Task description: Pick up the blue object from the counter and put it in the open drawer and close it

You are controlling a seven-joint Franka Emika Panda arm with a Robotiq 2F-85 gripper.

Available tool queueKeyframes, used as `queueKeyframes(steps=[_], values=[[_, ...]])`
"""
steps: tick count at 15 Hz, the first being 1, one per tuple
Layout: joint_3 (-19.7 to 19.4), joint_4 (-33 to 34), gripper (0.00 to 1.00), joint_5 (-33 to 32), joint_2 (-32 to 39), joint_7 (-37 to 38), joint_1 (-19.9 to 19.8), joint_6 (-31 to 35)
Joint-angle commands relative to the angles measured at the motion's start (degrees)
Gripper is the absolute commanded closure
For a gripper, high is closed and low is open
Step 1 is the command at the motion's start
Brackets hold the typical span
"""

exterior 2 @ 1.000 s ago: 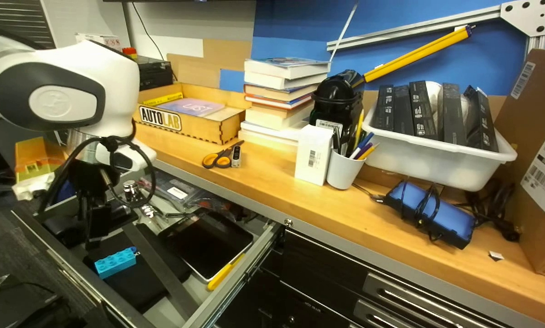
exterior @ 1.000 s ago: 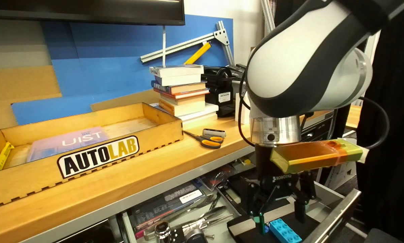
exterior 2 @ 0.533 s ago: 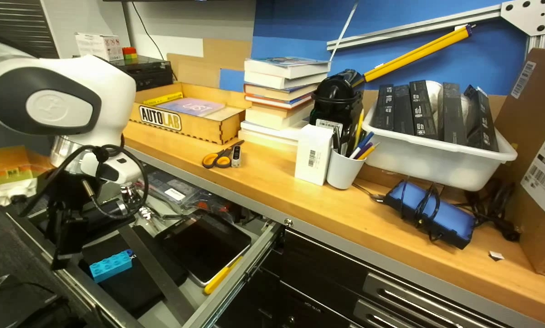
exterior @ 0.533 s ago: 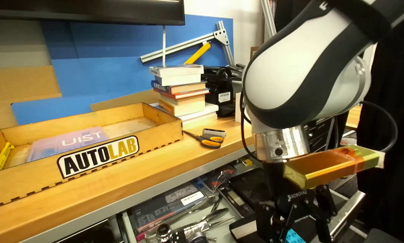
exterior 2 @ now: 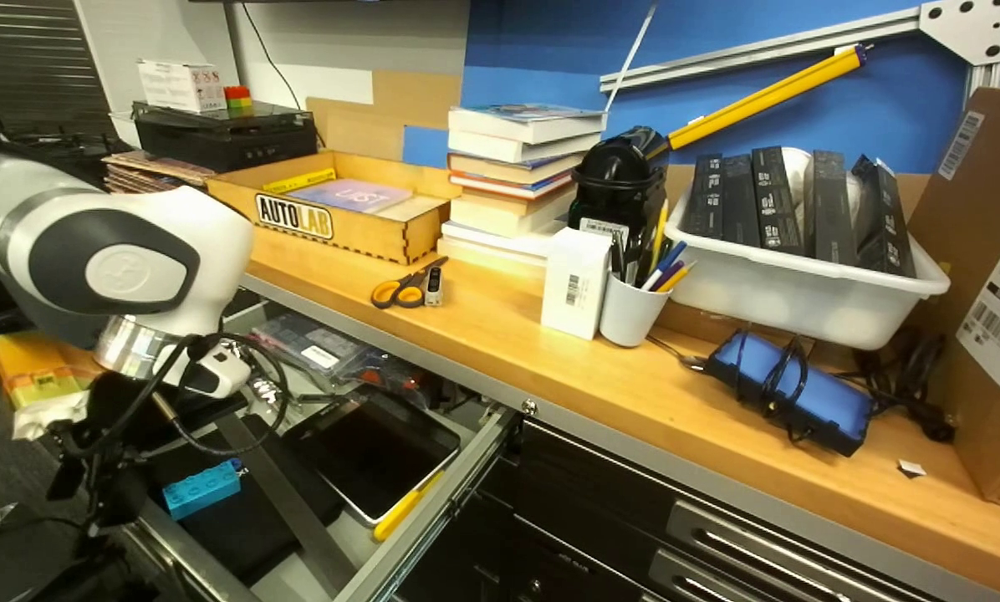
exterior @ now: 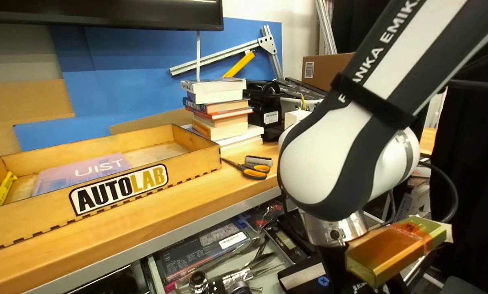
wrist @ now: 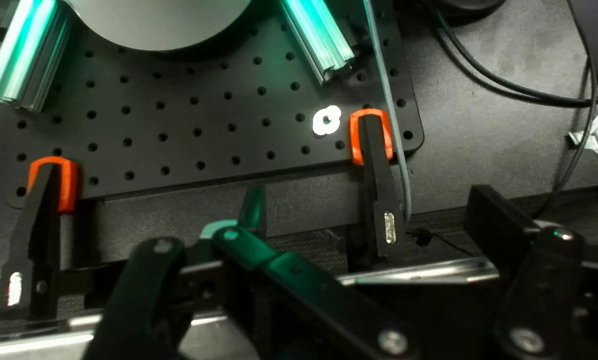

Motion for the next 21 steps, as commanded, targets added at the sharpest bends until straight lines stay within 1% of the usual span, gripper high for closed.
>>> queueKeyframes(steps=[1,3,4,5,7,10,13,16,20,21], values=[[-0.4,0.1,0.00,1.2,3.6,-1.8,0.1,5.5],[-1.1,0.3,0.00,1.9,4.1,-0.5,-0.6,7.6],[-1.6,1.0,0.00,2.9,4.4,0.5,-1.0,8.5],[-2.4,1.8,0.00,4.9,4.1,-0.1,-1.6,9.4],[-3.5,3.7,0.00,5.9,4.2,1.9,-2.4,10.4],[-4.7,8.4,0.00,4.8,5.0,7.7,-3.4,11.6],[-5.1,13.3,0.00,3.8,6.2,14.7,-4.0,13.8],[-5.5,17.8,0.00,2.1,9.1,23.0,-3.9,17.5],[-7.0,19.1,0.00,-4.3,11.5,37.7,-3.2,22.8],[-7.6,19.2,0.00,-6.8,12.1,42.1,-2.8,23.7]])
